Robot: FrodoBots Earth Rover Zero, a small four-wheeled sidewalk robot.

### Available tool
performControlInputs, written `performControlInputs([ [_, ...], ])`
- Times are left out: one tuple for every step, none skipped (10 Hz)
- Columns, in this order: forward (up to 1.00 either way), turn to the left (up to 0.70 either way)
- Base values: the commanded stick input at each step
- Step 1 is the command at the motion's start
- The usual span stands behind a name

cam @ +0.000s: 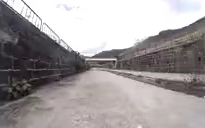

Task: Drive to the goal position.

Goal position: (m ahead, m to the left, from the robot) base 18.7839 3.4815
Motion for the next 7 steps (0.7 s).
performControlInputs([
  [1.0,0.0],
  [1.0,0.0],
  [1.0,0.0],
  [1.0,0.0],
  [1.0,0.0],
  [1.0,0.0],
  [1.0,0.0],
])
